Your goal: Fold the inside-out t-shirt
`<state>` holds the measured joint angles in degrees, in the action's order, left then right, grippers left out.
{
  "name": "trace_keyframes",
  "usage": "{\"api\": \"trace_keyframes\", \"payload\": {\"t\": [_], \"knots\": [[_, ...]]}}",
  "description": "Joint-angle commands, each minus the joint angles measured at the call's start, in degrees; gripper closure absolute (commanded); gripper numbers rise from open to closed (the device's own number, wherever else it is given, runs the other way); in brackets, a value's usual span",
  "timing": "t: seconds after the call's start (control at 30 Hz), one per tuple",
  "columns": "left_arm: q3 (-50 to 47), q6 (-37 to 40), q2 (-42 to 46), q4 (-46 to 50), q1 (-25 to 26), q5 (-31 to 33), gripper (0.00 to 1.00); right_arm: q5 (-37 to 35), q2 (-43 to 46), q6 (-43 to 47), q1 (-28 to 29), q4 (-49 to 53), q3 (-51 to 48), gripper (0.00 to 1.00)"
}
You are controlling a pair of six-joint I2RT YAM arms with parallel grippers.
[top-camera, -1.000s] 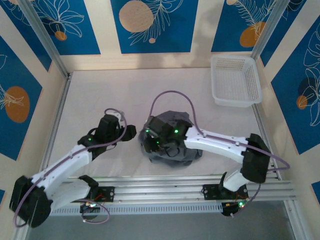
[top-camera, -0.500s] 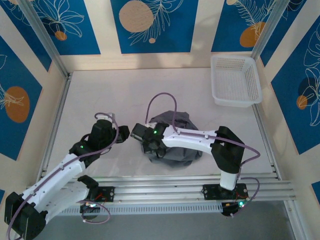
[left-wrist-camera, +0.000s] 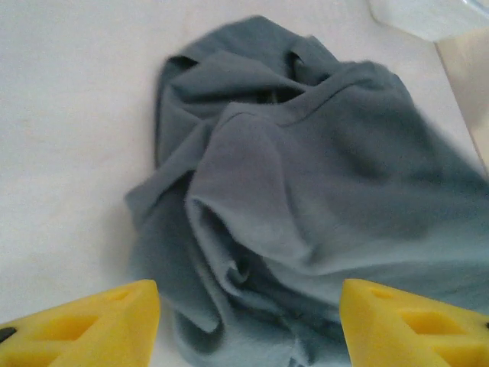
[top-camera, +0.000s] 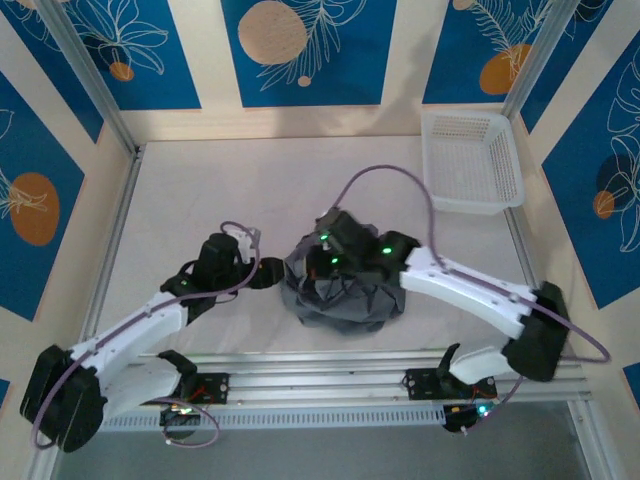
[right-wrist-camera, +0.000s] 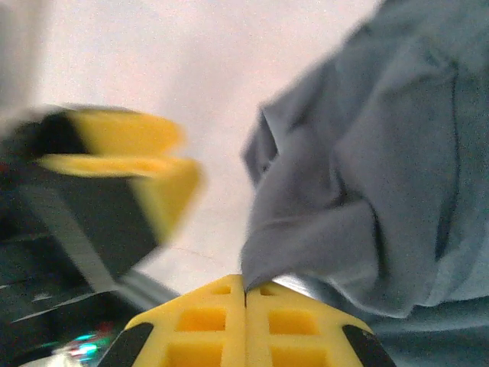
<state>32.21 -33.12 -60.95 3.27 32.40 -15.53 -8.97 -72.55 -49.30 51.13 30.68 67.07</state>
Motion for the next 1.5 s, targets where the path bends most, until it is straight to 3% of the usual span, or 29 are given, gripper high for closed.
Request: {"api": "trace_keyframes", "payload": {"t": [0.0, 0.2, 0.37, 0.6, 0.8, 0.9, 0.97, 1.13, 1.27, 1.33, 1.4, 1.47], "knots": [[1.94, 3.9, 0.19, -8.42, 0.9, -10.3, 0.34, 10.13, 5.44, -0.49, -4.49, -6.26, -2.17, 1.0], [7.07, 16.45, 3.07, -3.84, 6.19, -13.75, 0.31, 11.53, 6.81, -0.91, -6.22, -6.4, -2.56, 1.0], [10.01, 19.03, -0.09, -2.2, 11.43, -6.67, 0.36, 10.82, 6.81, -1.43, -6.16, -6.55, -2.69, 1.0], [11.69, 11.58, -5.06, -6.91, 14.18, 8.37, 0.43, 10.47, 6.86, -1.95, -5.45, -6.75, -2.99, 1.0], [10.83, 5.87, -3.15, -6.87, 14.07, 18.35, 0.66, 8.55, 7.4, -1.77, -5.6, -5.23, -4.02, 1.0], [10.85, 3.6, -1.0, -3.8, 13.83, 21.37, 0.89, 9.37, 6.97, -1.23, -6.46, -4.0, -4.64, 1.0], [10.99, 3.45, 0.06, -2.95, 13.44, 19.86, 1.0, 10.56, 6.34, -0.86, -7.05, -3.51, -4.75, 1.0], [12.36, 5.04, 0.81, -1.62, 13.14, 11.48, 1.0, 11.51, 5.93, -0.63, -10.17, -2.38, -4.54, 1.0], [16.87, 5.54, -0.62, 2.71, 12.79, -2.62, 1.0, 11.73, 2.86, 5.51, -19.47, -2.12, -5.71, 0.99], [20.33, 4.95, -2.85, 6.92, 12.85, -6.74, 1.0, 9.06, 0.1, 10.92, -21.27, -2.05, -5.34, 0.95], [22.95, 4.25, -4.31, 11.19, 12.86, -6.14, 1.0, 9.42, -0.52, 12.54, -22.06, -0.56, -3.86, 0.9], [23.86, 4.21, -4.86, 13.31, 12.6, -4.75, 1.0, 10.59, 2.76, 12.21, -21.83, -1.43, -4.3, 0.79]]}}
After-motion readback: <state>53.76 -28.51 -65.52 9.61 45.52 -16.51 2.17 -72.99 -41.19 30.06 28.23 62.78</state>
